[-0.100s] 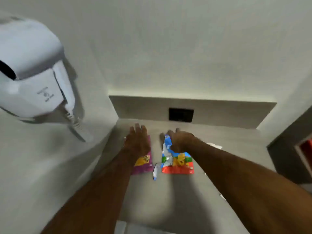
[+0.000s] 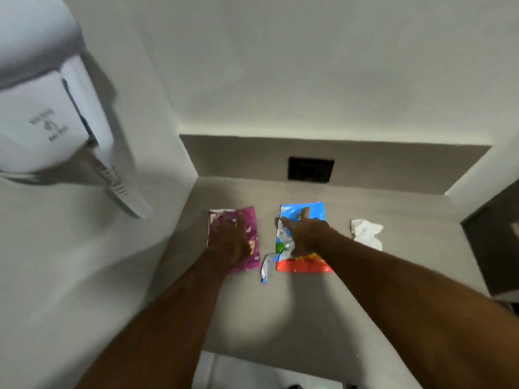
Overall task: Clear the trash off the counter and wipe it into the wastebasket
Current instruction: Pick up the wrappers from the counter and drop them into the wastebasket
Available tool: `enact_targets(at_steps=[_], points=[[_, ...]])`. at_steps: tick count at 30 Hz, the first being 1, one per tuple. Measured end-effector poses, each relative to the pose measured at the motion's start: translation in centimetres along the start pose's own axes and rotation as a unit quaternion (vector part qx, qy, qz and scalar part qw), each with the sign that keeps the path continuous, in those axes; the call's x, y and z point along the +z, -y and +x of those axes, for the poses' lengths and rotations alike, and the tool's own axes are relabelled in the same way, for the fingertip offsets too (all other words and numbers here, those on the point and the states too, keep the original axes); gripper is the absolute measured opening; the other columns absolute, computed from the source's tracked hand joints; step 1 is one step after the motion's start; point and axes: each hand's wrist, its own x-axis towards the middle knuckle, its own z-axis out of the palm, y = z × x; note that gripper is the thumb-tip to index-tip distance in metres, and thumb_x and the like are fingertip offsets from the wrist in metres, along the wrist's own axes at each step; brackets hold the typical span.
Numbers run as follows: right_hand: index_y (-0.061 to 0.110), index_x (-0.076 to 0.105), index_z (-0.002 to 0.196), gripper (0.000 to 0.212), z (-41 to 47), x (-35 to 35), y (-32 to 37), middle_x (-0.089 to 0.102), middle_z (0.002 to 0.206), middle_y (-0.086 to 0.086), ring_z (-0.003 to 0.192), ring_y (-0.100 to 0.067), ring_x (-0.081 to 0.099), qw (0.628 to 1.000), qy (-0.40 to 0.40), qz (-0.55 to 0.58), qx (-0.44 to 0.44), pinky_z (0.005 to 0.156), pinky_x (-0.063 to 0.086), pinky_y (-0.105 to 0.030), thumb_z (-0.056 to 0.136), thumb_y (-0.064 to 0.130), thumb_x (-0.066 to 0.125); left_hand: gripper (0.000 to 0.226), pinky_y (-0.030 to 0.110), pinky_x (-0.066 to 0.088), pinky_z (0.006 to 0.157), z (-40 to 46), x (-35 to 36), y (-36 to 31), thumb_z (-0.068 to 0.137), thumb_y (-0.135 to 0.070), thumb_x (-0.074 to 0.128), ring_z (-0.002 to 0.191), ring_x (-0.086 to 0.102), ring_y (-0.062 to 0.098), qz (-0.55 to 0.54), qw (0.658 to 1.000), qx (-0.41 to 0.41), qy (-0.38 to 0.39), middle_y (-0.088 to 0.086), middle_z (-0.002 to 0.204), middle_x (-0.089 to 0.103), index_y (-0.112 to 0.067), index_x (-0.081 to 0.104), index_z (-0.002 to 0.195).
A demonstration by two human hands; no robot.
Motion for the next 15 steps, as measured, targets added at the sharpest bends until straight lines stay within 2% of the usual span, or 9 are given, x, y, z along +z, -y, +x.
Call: enact_targets(at_steps=[1, 3, 5, 6, 8, 10, 11, 13, 15], points=[[0.033, 0.025, 0.15, 0.088, 0.4, 1.3, 0.2, 0.025, 0.148, -0.036, 0.124, -0.046, 0.05, 1.0, 0.01, -0.028, 0.0, 0.096, 0.047, -0.046, 0.077, 0.049, 0.072, 0.077, 0.058, 0.017, 0.119, 0.3, 1.5, 0.5, 0.094, -0.035, 0.047, 0.146, 0.012, 0.049, 0.0, 1.0, -0.011, 0.027, 0.028, 0.159, 0.011, -0.009, 0.005, 0.154], [0.033, 0.041, 0.138, 0.066, 1.0, 3.0, 1.0, 0.048, 0.134, -0.024, 0.12, -0.04, 0.052, 0.999, -0.004, -0.041, -0.01, 0.094, 0.049, -0.044, 0.079, 0.043, 0.068, 0.075, 0.059, 0.024, 0.117, 0.3, 4.0, 0.9, 0.095, -0.032, 0.05, 0.143, 0.017, 0.051, -0.023, 0.997, -0.009, 0.078, 0.025, 0.16, 0.011, -0.021, 0.005, 0.155], [0.03, 0.053, 0.125, 0.045, 1.2, 3.8, 1.8, 0.061, 0.12, -0.014, 0.113, -0.033, 0.056, 0.999, -0.043, -0.029, -0.016, 0.085, 0.05, -0.038, 0.083, 0.039, 0.065, 0.067, 0.059, 0.03, 0.114, -0.4, 5.2, 0.8, 0.099, -0.032, 0.044, 0.14, 0.025, 0.054, -0.005, 0.995, -0.01, 0.097, 0.028, 0.158, 0.016, -0.022, 0.009, 0.154], [0.027, 0.058, 0.121, 0.037, 1.1, 4.1, 2.2, 0.063, 0.118, -0.012, 0.112, -0.031, 0.059, 0.998, -0.051, -0.026, -0.009, 0.081, 0.05, -0.036, 0.085, 0.036, 0.063, 0.063, 0.056, 0.034, 0.112, -0.6, 5.6, 0.7, 0.099, -0.031, 0.043, 0.138, 0.031, 0.051, -0.007, 0.997, -0.012, 0.078, 0.029, 0.155, 0.024, -0.022, 0.013, 0.154], [0.019, 0.066, 0.115, 0.027, 0.5, 4.3, 2.9, 0.065, 0.122, -0.009, 0.113, -0.029, 0.062, 0.998, -0.063, -0.022, 0.002, 0.083, 0.053, -0.036, 0.091, 0.027, 0.057, 0.058, 0.033, 0.046, 0.105, -1.6, 5.4, 0.3, 0.098, -0.027, 0.044, 0.134, 0.041, 0.04, -0.049, 0.999, 0.004, 0.007, 0.024, 0.147, 0.04, -0.017, 0.024, 0.152], [0.017, 0.068, 0.114, 0.027, -0.6, 4.2, 3.1, 0.066, 0.123, -0.008, 0.113, -0.029, 0.064, 0.997, -0.074, 0.005, -0.007, 0.088, 0.052, -0.035, 0.093, 0.025, 0.054, 0.047, 0.004, 0.049, 0.079, -2.7, 4.6, 0.1, 0.099, -0.017, 0.049, 0.129, 0.048, 0.038, -0.103, 0.995, 0.011, 0.001, 0.024, 0.143, 0.047, -0.006, 0.041, 0.143], [0.017, 0.067, 0.116, 0.027, -1.6, 4.2, 3.0, 0.067, 0.124, -0.007, 0.113, -0.029, 0.064, 0.996, -0.084, 0.03, -0.011, 0.089, 0.051, -0.035, 0.094, 0.025, 0.053, 0.043, 0.003, 0.048, 0.077, -3.4, 4.3, 0.0, 0.096, -0.016, 0.055, 0.125, 0.051, 0.038, -0.117, 0.993, 0.022, -0.011, 0.024, 0.14, 0.051, -0.005, 0.049, 0.137], [0.019, 0.067, 0.117, 0.027, -4.4, 4.1, 2.6, 0.068, 0.121, -0.006, 0.107, -0.03, 0.067, 0.983, -0.158, 0.092, -0.014, 0.085, 0.054, -0.035, 0.093, 0.025, 0.056, 0.044, 0.03, 0.051, 0.096, -4.9, 3.5, -0.1, 0.088, -0.019, 0.067, 0.12, 0.056, 0.038, -0.133, 0.989, 0.03, -0.055, 0.021, 0.135, 0.057, -0.006, 0.059, 0.129], [0.019, 0.071, 0.111, 0.026, -8.8, 4.4, 2.7, 0.072, 0.109, -0.007, 0.09, -0.031, 0.072, 0.952, -0.251, 0.175, -0.013, 0.071, 0.056, -0.035, 0.085, 0.019, 0.064, 0.043, 0.047, 0.051, 0.095, -6.8, 3.4, -0.1, 0.083, -0.009, 0.069, 0.112, 0.061, 0.043, -0.151, 0.978, 0.056, -0.135, 0.024, 0.129, 0.062, -0.004, 0.062, 0.125]])
